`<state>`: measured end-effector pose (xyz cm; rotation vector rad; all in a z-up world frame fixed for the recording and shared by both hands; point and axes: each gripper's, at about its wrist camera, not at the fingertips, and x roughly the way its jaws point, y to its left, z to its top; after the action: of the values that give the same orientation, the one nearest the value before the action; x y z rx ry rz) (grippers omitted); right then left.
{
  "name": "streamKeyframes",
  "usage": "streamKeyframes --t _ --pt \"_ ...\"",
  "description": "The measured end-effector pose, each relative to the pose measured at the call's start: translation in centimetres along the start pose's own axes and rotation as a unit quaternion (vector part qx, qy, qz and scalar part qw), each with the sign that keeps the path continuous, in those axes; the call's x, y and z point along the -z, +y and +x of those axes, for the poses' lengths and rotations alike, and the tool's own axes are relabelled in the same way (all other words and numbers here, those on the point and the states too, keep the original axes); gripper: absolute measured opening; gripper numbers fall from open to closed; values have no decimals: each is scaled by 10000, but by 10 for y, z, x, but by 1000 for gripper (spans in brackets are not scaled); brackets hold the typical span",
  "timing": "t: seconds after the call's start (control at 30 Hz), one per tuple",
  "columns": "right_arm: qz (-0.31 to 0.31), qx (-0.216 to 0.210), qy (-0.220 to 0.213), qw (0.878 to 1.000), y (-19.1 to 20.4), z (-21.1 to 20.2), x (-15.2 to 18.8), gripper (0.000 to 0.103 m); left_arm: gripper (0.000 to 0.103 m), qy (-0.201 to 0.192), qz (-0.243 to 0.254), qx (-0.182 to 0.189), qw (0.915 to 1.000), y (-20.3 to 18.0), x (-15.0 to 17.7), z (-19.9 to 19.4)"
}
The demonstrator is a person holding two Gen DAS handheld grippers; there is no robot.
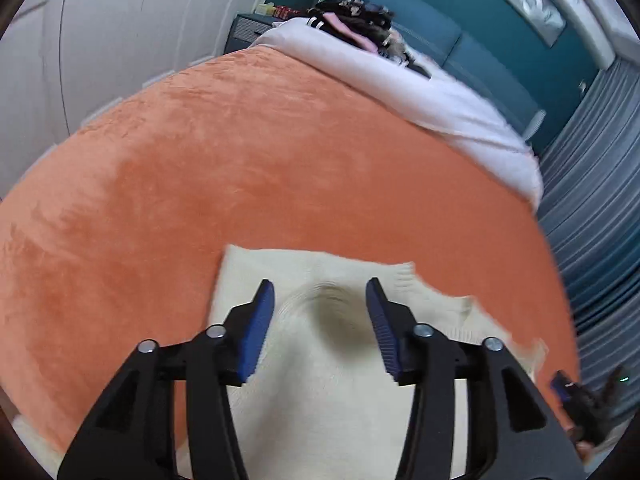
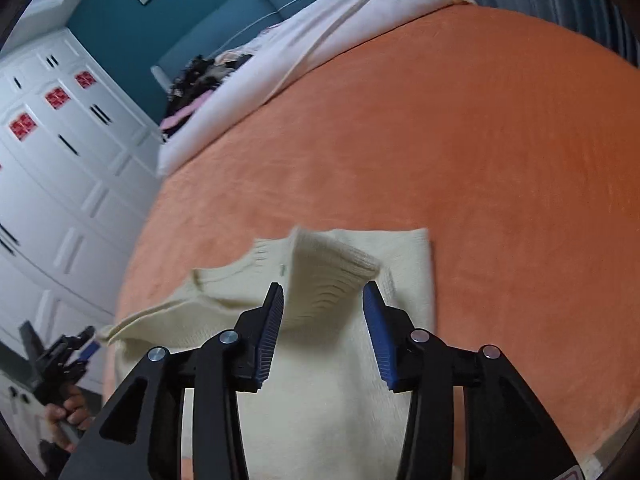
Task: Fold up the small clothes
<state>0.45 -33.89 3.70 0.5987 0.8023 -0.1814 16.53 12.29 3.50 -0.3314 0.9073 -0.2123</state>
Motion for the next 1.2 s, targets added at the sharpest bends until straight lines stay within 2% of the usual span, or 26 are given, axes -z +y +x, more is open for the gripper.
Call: streamKeyframes --t 0.03,0.13,0.17,0.27,0.3,0.33,0.37,0.4,0.43,0.47,0.5,0.6,0.67,0.7,0.77,0.83,0.87,0.93,1.0,1.1,1.13,1.2 --pt "-25 -1 -43 10000 0 0 5 51 49 90 147 -67 9998 -1 6 7" --pt "-121 145 -288 9994 -7 -2 17 66 79 123 344 -75 9993 4 20 9" --pt "-230 219 -262 9992 -11 0 21 67 83 103 340 -48 9994 8 24 9" --pt "-411 453 77 9981 -19 16 20 67 83 406 257 -204 9986 14 21 36" --pt "-404 488 165 9979 -20 24 17 67 82 519 163 -196 9983 18 18 49" --pt "-383 476 199 9979 -24 25 18 67 74 658 73 -181 9976 19 18 59" --pt "-357 497 249 9978 -24 34 18 67 59 856 18 -131 9962 18 18 70" --pt "-350 525 348 9974 -24 39 19 56 51 1036 11 -128 9945 18 18 81" --pt "-402 577 484 9963 -22 46 17 21 27 1144 22 -180 9933 17 17 88" --pt "-470 580 563 9956 -18 47 13 12 11 1147 37 -131 9933 16 15 89" --pt "-471 390 410 9973 -14 38 8 11 11 1122 3 -31 9937 15 10 84" --pt "-454 -352 -437 9974 8 -23 -15 10 9 597 28 451 9972 2 -12 35" --pt "-451 -546 -903 9934 14 -51 -24 10 9 302 131 515 9981 -4 -23 13" --pt "-444 -451 -959 9934 10 -48 -25 10 9 202 159 363 9990 -3 -26 11" --pt "-419 197 -465 9978 -12 -4 -21 10 9 333 244 -110 9991 4 -21 33" --pt "50 625 414 9972 -52 54 -2 9 9 965 99 -361 9946 25 -2 81" --pt "163 672 648 9955 -63 71 7 9 9 1171 -9 -479 9920 32 10 98" --pt "85 670 483 9965 -59 64 6 9 10 880 143 -487 9948 30 17 94" --pt "-63 727 339 9968 -42 49 -1 11 10 853 182 -477 9950 23 15 83" --pt "-641 1027 -280 9923 -4 6 0 19 15 539 367 -593 9961 6 10 50" --pt "-754 900 -383 9923 13 -5 7 19 17 328 409 -644 9965 -4 12 33" --pt "-859 432 -347 9948 47 -12 21 19 33 65 466 -490 9977 -27 23 7"
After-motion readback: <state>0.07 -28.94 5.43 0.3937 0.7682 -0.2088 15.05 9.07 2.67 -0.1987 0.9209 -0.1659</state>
